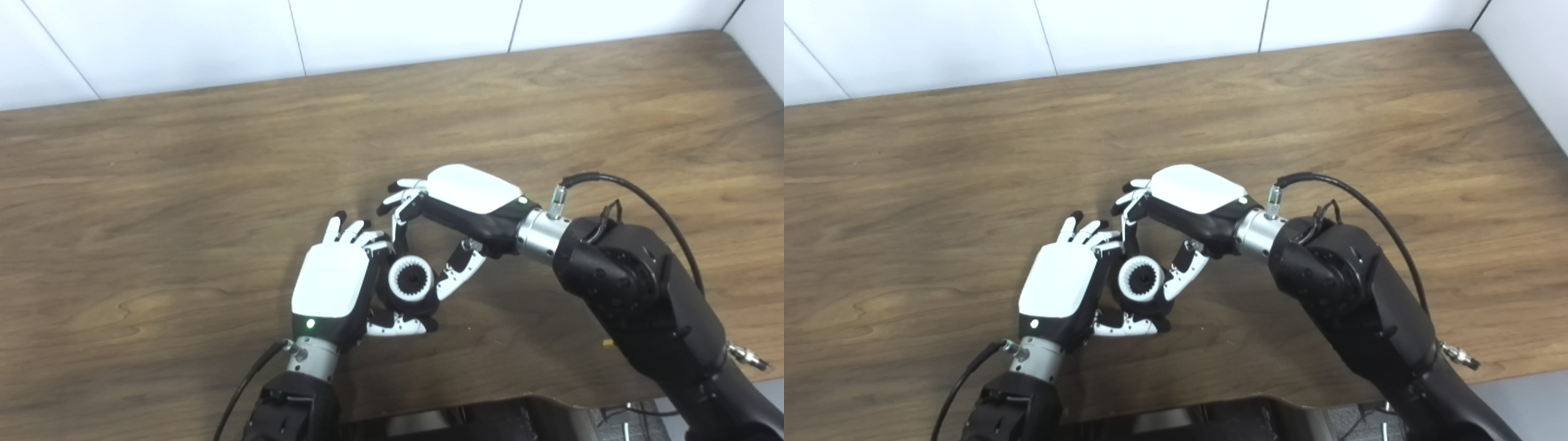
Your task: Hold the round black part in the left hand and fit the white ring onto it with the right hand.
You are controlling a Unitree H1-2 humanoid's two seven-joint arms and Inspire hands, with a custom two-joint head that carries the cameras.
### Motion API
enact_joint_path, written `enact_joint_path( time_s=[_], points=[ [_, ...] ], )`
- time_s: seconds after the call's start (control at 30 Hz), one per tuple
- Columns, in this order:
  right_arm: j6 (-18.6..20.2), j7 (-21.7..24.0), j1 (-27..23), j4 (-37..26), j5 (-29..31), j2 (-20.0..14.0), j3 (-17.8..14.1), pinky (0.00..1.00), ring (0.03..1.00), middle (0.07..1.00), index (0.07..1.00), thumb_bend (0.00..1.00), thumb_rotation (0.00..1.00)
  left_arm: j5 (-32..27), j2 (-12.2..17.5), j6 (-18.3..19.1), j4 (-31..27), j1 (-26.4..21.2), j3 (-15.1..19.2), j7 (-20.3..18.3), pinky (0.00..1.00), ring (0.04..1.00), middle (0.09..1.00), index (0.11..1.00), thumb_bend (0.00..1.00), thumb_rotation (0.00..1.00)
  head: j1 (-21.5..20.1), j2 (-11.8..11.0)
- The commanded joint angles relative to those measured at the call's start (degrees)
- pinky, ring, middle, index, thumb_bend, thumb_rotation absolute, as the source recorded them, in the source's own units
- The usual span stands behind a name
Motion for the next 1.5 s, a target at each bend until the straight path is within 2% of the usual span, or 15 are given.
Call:
enact_joint_path(
  time_s=[0.0, 0.27, 1.1, 1.47],
  points=[
    [-1.09, -0.85, -1.1, -0.14, 0.36, -0.79, -0.91, 0.85, 0.941, 0.843, 0.483, 0.52, 0.13, 0.73, -1.09, -0.46, -0.55, -0.31, -0.68, -0.51, 1.0, 0.892, 0.78, 0.486, 0.52, 0.06, -0.06, 0.09],
    [-1.04, -1.18, -1.04, 0.35, 0.79, -1.27, -1.63, 0.84, 0.936, 0.845, 0.483, 0.52, 0.13, 0.83, -1.08, -0.49, -0.59, -0.21, -0.73, -0.28, 1.0, 0.892, 0.78, 0.486, 0.52, 0.06, -0.16, 0.13],
    [-2.43, -1.6, -0.26, -0.52, -0.66, -0.21, -0.3, 0.85, 0.942, 0.847, 0.483, 0.52, 0.13, 1.12, -1.4, -0.25, -0.43, -0.68, -0.77, -0.86, 1.0, 0.894, 0.782, 0.486, 0.52, 0.06, -0.19, 0.17],
    [-2.35, -1.16, -0.6, -0.18, -1.2, -0.73, -0.39, 0.84, 0.936, 0.847, 0.487, 0.52, 0.14, 0.83, -1.35, -0.51, -0.17, -0.62, -0.67, -0.13, 1.0, 0.893, 0.781, 0.486, 0.52, 0.06, -0.27, 0.17]
  ],
)
